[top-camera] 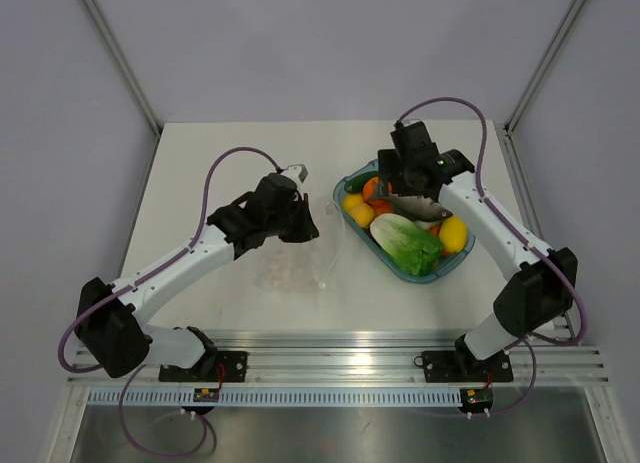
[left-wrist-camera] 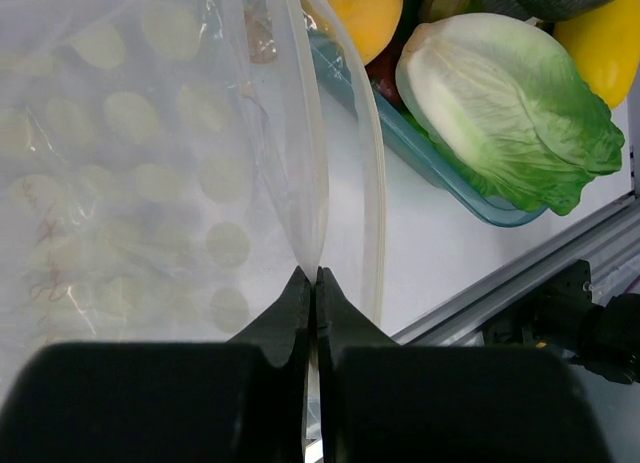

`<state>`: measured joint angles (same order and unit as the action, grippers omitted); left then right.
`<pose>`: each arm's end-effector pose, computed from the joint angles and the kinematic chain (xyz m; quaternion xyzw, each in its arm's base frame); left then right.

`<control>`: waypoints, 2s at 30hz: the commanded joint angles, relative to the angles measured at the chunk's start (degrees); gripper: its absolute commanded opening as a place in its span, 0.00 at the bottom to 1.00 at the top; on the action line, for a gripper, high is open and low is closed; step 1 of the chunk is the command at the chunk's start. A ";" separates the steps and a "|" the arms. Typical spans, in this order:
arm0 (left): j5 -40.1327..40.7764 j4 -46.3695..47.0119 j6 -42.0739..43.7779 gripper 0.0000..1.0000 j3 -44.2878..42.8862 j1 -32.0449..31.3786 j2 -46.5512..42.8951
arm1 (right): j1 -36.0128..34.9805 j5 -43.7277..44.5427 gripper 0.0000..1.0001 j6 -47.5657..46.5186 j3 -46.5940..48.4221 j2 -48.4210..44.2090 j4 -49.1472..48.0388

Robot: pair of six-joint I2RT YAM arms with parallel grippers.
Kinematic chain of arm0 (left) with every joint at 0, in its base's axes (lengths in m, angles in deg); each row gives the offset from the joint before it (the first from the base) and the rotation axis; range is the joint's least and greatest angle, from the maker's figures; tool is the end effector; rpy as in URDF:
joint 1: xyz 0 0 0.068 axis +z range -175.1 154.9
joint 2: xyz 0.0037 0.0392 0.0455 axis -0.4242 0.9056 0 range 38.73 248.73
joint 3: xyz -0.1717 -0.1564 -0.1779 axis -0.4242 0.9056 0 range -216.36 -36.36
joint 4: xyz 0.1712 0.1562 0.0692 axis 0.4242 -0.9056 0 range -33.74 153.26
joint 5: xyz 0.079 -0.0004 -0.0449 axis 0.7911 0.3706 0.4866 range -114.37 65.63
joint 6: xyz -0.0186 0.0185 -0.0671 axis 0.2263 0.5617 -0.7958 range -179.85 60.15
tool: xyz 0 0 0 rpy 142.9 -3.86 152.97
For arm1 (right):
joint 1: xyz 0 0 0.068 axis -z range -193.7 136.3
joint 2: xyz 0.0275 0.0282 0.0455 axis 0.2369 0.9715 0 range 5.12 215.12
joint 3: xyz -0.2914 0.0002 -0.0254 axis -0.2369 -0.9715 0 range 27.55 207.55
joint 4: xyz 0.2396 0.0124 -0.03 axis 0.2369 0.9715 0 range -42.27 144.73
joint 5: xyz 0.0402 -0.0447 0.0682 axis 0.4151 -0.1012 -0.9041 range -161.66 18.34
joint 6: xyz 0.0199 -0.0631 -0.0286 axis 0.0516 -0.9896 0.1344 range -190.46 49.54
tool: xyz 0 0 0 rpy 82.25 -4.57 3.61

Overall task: Place the food in the zip-top bag and seal the zipper
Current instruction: Pick up the fake fish from the bin.

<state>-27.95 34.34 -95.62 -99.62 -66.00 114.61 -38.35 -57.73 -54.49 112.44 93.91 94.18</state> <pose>0.2109 -0.1874 0.3104 0.0536 0.9100 -0.2768 0.3041 0.3019 0.1227 0.3407 -0.0297 0.9343 0.0098 0.3552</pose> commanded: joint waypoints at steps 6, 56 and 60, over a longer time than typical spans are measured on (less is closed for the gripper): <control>3.31 -2.27 1.49 0.00 -0.20 2.58 -4.33 | -2.08 2.95 0.76 -17.78 1.97 3.23 -4.95; 0.94 -1.04 1.23 0.00 3.68 3.38 -5.65 | -1.11 -4.44 0.62 -39.69 -6.31 8.15 -14.99; 1.02 -0.87 1.32 0.00 3.67 3.38 -5.56 | -1.63 -1.99 0.66 -40.40 -5.87 10.16 -14.90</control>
<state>-26.13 30.49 -94.61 -95.80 -62.77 110.09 -39.53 -63.17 -93.68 105.11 103.16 81.35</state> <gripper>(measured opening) 0.012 0.657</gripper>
